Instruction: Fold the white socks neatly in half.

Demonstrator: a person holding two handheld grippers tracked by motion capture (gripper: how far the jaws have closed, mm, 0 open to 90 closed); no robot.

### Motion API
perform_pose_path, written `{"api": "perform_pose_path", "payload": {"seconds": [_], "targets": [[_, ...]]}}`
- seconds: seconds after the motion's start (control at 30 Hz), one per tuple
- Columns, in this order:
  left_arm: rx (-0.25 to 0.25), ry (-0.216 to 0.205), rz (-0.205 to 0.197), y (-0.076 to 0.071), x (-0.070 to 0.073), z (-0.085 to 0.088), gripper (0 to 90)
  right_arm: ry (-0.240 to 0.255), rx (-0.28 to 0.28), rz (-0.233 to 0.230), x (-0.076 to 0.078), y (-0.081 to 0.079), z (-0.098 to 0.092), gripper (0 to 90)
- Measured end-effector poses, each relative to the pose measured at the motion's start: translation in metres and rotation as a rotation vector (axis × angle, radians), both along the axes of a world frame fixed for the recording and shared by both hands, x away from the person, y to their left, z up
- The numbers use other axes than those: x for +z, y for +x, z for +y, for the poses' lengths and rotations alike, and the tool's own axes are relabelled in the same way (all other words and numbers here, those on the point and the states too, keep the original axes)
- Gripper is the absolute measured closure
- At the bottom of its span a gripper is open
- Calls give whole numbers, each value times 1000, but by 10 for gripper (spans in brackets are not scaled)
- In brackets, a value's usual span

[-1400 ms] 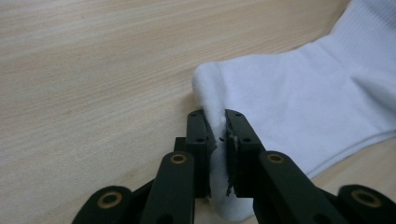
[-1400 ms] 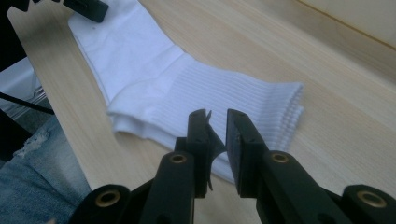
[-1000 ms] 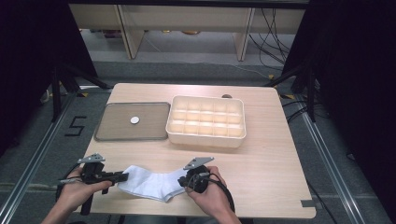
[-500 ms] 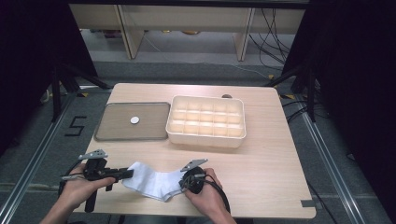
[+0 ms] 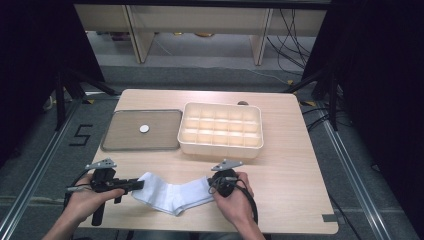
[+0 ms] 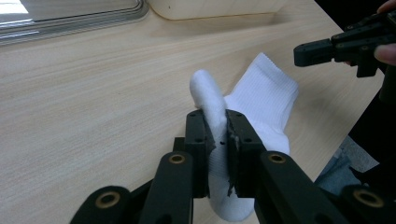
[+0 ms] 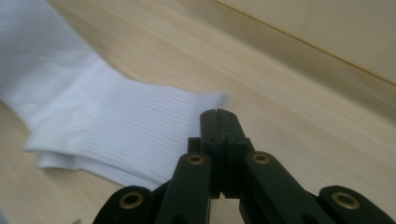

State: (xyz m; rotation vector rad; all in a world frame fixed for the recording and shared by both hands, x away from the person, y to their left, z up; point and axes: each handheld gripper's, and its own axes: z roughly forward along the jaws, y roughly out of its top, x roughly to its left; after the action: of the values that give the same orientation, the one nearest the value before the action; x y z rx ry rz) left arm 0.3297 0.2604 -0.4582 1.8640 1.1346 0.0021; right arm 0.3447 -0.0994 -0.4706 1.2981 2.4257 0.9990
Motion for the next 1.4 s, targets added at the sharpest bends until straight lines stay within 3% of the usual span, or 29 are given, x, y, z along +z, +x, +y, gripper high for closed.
{"api": "perform_pose_path", "payload": {"seconds": [0.07, 0.33, 0.9, 1.4], "targets": [[9, -3, -8, 1, 0, -2, 800, -14, -42, 65, -5, 2, -11, 900], [12, -2, -12, 3, 3, -5, 800, -23, -25, 106, -22, -1, -9, 900], [-14, -16, -5, 8, 5, -17, 801, -4, -21, 109, -27, -6, -8, 900], [-27, -11, -34, 9, 9, -26, 806, -1, -4, 109, -28, -6, -7, 900]]}}
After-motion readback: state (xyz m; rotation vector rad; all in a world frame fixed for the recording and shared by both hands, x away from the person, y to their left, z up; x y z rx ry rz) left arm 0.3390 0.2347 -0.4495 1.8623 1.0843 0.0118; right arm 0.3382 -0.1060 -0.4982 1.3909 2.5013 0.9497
